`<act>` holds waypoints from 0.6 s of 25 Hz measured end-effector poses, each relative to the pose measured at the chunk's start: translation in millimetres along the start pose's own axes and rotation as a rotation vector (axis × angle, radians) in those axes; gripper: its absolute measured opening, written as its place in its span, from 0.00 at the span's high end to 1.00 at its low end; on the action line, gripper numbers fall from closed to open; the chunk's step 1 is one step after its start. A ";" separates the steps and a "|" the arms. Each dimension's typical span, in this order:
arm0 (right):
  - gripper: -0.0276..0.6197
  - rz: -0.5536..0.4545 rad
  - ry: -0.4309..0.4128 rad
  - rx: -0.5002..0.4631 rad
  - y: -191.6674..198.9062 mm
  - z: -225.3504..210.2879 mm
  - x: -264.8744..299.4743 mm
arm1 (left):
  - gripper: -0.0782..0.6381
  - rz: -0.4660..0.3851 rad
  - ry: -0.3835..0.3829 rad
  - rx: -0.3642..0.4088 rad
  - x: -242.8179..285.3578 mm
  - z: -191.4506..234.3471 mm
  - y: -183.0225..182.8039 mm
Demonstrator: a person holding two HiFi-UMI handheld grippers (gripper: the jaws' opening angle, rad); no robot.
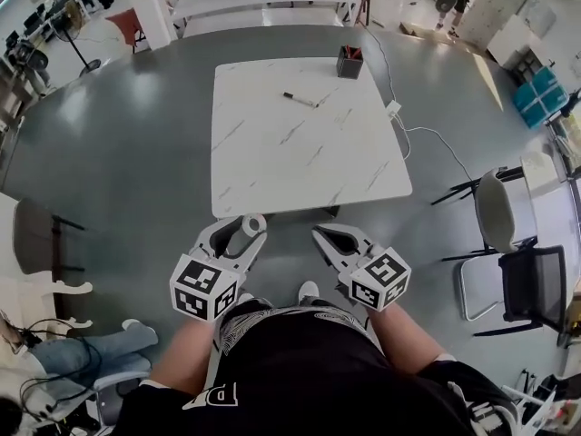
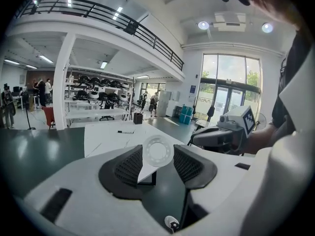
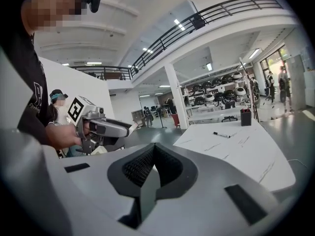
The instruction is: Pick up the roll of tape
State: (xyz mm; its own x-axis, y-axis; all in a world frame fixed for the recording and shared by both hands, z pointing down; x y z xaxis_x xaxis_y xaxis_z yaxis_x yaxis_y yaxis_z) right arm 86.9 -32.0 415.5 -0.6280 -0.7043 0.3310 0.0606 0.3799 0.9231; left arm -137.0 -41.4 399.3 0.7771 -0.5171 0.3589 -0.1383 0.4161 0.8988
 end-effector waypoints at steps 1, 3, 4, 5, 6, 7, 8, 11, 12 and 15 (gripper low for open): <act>0.95 -0.002 0.012 0.001 1.3 5.1 1.6 | 0.60 0.004 0.007 0.009 -4.4 3.8 1.1; 0.95 -0.008 0.041 0.003 2.8 15.8 5.1 | 0.60 0.011 0.020 0.022 -13.7 13.2 3.8; 0.95 -0.011 0.057 0.006 2.6 21.8 6.5 | 0.60 0.014 0.030 0.027 -18.7 17.6 4.3; 0.95 -0.014 0.073 0.009 2.1 28.4 7.6 | 0.60 0.019 0.042 0.033 -23.7 21.6 4.5; 0.95 -0.018 0.087 0.012 1.7 35.1 8.7 | 0.60 0.023 0.055 0.040 -28.2 25.1 4.8; 0.95 -0.020 0.101 0.014 1.8 41.3 9.7 | 0.60 0.028 0.068 0.048 -32.0 28.3 5.3; 0.95 -0.022 0.114 0.016 2.5 47.1 10.7 | 0.60 0.032 0.081 0.056 -35.2 31.1 6.1; 0.95 -0.027 0.152 0.026 5.6 61.0 13.2 | 0.60 0.038 0.116 0.078 -42.3 37.7 8.3; 0.95 -0.029 0.164 0.030 6.6 65.2 14.2 | 0.60 0.039 0.125 0.084 -44.8 39.8 9.0; 0.95 -0.034 0.194 0.039 11.3 78.7 17.1 | 0.60 0.045 0.147 0.093 -53.5 46.3 14.6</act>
State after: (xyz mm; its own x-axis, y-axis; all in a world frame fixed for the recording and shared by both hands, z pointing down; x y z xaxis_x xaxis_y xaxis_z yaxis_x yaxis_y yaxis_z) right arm 15.7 7.4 416.2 -0.4675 -0.8182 0.3346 0.0096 0.3738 0.9275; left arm -209.0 -42.3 404.9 0.8493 -0.3814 0.3650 -0.2259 0.3624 0.9042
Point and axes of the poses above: the fingertips, and each gripper's own axes: x forward along the fingers, z to its left, y out of its underside, the point moved 8 cm from there along -x, backward along the fingers, and after that the axes turned 10 degrees about y, right-handed, at the moved point
